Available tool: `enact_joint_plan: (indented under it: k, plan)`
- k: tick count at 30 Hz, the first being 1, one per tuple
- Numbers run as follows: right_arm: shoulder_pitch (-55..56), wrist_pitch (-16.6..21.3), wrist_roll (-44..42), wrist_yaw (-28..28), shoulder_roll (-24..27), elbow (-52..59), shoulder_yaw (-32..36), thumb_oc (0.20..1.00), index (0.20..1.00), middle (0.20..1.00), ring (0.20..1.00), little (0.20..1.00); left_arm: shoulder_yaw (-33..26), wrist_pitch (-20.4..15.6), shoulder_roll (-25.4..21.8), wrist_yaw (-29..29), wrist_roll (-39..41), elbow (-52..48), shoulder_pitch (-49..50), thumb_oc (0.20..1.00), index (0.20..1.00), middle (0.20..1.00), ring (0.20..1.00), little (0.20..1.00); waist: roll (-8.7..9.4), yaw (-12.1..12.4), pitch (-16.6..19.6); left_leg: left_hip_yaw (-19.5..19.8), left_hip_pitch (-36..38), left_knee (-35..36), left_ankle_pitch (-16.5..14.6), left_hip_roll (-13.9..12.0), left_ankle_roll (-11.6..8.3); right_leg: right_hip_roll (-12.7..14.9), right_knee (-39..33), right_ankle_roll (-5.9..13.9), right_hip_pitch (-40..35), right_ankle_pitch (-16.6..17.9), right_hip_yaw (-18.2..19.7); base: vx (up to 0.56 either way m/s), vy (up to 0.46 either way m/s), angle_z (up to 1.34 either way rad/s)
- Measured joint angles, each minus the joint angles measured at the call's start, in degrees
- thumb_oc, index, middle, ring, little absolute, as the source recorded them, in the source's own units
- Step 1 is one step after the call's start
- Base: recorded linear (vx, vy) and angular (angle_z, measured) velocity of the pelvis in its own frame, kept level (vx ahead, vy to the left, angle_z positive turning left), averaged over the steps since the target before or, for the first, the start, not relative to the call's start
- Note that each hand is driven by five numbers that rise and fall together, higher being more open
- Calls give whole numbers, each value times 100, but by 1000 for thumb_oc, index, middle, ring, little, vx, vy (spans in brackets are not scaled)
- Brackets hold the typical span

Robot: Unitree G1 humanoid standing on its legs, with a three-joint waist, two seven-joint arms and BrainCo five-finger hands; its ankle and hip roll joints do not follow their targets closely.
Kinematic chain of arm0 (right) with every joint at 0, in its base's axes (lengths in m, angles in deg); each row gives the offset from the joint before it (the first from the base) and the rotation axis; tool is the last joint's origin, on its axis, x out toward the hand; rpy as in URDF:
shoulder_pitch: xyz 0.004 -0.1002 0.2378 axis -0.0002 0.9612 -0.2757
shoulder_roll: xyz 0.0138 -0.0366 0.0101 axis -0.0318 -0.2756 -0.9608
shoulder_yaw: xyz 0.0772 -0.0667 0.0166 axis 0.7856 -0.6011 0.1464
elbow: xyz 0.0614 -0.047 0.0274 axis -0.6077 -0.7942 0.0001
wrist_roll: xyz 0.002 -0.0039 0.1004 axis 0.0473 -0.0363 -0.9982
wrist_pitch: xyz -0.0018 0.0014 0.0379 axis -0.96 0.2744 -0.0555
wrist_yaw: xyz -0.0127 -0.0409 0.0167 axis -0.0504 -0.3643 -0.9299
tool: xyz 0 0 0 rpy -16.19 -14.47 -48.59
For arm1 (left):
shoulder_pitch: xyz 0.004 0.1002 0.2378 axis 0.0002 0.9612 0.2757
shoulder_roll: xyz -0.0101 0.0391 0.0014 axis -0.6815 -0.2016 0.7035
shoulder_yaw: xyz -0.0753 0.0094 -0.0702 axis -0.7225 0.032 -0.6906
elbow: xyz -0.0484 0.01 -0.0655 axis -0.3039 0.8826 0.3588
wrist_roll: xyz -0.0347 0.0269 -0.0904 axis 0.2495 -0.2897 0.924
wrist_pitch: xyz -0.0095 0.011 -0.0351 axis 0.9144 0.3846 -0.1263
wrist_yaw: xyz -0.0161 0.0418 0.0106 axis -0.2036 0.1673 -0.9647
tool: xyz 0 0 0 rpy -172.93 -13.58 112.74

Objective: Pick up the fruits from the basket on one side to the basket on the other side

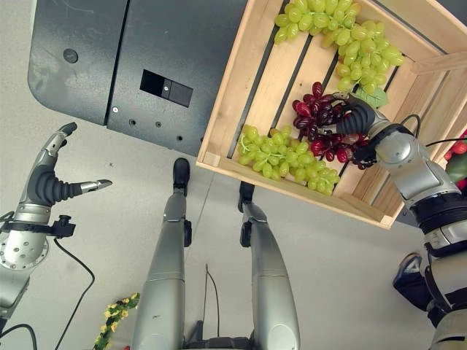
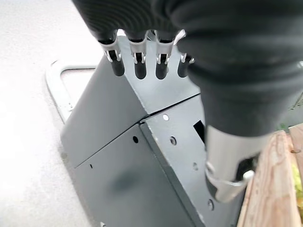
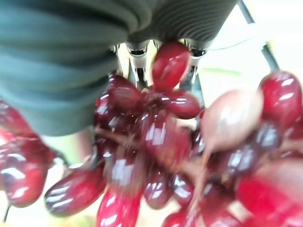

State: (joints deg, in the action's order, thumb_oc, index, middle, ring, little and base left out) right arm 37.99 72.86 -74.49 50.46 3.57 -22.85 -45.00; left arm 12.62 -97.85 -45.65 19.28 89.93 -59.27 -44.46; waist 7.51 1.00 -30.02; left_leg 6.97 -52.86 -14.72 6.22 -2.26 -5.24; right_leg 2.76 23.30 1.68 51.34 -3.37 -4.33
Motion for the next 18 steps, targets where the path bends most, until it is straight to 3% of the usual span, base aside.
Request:
enact_joint_plan:
  k: [18]
  plan:
    - [-127,-53,25,-60,-44,-32,-124,200,200,200,200,200,-22,7,16,5,3,1,-13,1000,1000,1000,1000,1000,-1,138,0,9,-8,-28,-4,-26,-13,-36,15,-20,5,-8,-2,0,0,0]
